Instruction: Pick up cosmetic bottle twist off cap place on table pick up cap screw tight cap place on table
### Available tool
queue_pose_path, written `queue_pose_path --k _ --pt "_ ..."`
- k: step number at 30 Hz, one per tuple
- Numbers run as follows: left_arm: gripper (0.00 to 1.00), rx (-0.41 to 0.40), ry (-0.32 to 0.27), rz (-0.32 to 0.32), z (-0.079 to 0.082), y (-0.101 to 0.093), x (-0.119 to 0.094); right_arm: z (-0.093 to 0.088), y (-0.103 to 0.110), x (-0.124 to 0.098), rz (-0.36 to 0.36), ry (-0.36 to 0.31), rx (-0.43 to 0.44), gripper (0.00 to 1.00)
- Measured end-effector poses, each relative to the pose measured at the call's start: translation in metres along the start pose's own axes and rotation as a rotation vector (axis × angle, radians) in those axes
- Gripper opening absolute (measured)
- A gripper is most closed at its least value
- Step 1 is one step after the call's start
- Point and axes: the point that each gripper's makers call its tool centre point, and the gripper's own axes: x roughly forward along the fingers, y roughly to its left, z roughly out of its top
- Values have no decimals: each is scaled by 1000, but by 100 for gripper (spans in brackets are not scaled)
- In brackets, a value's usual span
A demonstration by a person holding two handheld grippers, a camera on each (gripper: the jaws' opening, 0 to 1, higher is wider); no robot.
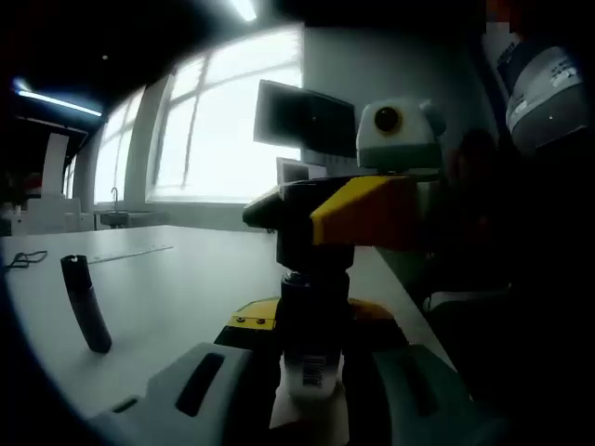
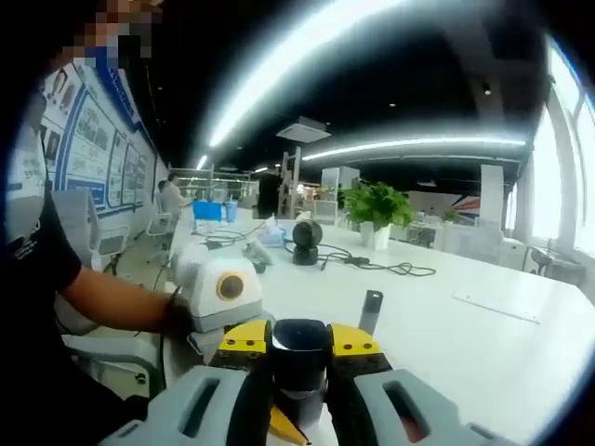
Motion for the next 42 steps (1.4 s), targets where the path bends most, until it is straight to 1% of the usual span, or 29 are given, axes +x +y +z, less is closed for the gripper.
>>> queue_pose_path --k 6,10,11,13,15,17,19,23,25,28,31,33,35,38,39,40,41,42 --pt "15 -3 0 2 0 -1 0 0 -6 -2 -114 -11 16 16" --pt "15 -3 1 2 0 -3 1 0 -9 -4 -212 -23 29 16" --pt "15 -4 1 3 0 -3 1 0 -11 -5 -254 -28 47 16" --pt "15 -3 1 3 0 -4 2 0 -11 -5 -286 -35 47 16" --pt "15 -4 2 5 0 -4 2 0 -14 -7 -344 -45 65 16" --pt "15 0 2 5 0 -3 2 0 -15 -10 -404 -55 64 16" --pt "15 3 2 2 0 -4 2 1 -14 -11 -449 -64 54 16" --pt "15 8 2 0 1 -6 2 0 -15 -14 -522 -82 67 16" --pt "15 9 2 -1 1 -5 2 1 -13 -15 -549 -86 59 16" --pt "15 6 2 1 1 -5 2 1 -15 -16 -609 -99 59 16" --pt "15 2 2 2 1 -5 2 2 -13 -16 -646 -104 29 16" --pt "15 2 2 1 1 -5 2 2 -13 -17 -666 -109 23 16" --pt "15 3 2 1 1 -6 2 3 -13 -18 -672 -114 21 16" --pt "15 3 2 0 1 -5 2 4 -14 -19 -662 -121 9 17" --pt "15 -1 2 1 0 -4 2 3 -14 -18 -654 -109 -21 18" --pt "15 -1 2 0 0 -4 2 3 -14 -17 -656 -106 -17 21" --pt "15 1 4 -2 0 -4 2 6 -9 -11 -600 -125 -19 26" --pt "15 2 5 -2 0 -5 2 5 -11 -14 -607 -124 -6 31"
